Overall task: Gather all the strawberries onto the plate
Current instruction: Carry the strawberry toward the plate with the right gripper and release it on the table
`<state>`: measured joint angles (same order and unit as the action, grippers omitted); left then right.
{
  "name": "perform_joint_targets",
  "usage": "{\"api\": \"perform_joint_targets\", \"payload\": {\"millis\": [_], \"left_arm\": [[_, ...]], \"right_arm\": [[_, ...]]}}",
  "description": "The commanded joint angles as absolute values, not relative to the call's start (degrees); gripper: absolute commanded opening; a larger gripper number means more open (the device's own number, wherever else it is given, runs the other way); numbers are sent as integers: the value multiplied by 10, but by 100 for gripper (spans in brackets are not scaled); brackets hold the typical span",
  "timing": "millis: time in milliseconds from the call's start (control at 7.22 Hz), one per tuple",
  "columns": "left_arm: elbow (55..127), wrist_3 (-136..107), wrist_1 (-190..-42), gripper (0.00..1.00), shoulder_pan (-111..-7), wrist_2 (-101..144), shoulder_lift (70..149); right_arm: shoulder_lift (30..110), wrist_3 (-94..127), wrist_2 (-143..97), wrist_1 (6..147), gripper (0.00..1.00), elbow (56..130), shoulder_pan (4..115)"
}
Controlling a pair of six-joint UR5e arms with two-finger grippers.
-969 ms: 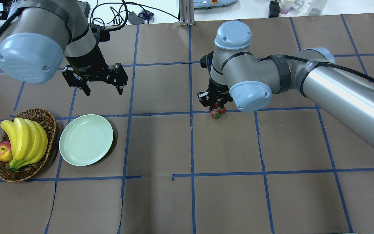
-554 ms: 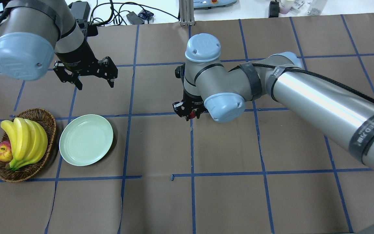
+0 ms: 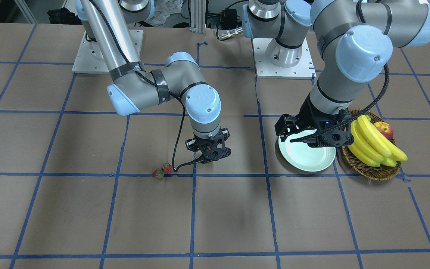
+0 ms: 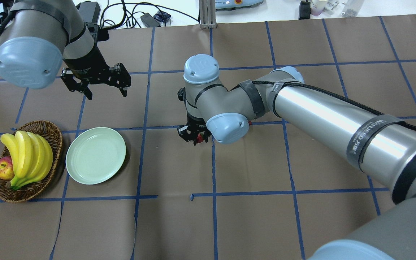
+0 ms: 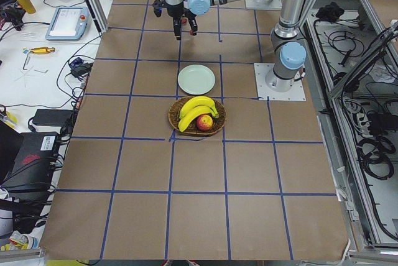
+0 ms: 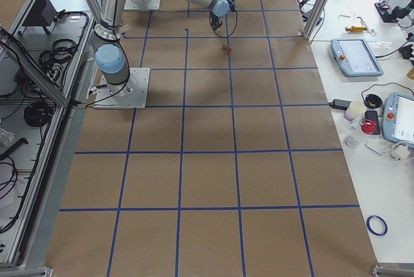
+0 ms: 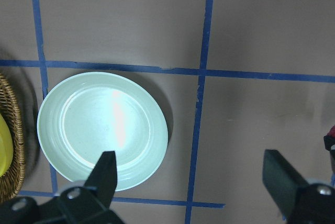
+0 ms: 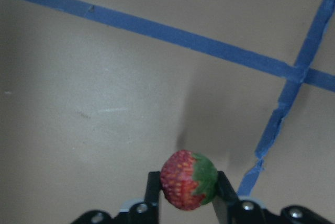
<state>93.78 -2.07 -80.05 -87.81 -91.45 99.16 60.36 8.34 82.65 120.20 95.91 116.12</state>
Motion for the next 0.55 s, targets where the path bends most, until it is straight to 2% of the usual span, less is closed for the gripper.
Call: {"api": "perform_joint_targets", "payload": {"millis": [0, 138, 415], "left_arm": [[940, -19, -800, 100, -878, -915, 992], [940, -19, -801, 100, -878, -915, 992], [939, -19, -800, 100, -878, -915, 992]], "right_arm": [[599, 77, 826, 1197, 81, 962, 1164], [599, 78, 826, 1197, 100, 962, 1164], [614, 82, 827, 1193, 100, 955, 1164]]}}
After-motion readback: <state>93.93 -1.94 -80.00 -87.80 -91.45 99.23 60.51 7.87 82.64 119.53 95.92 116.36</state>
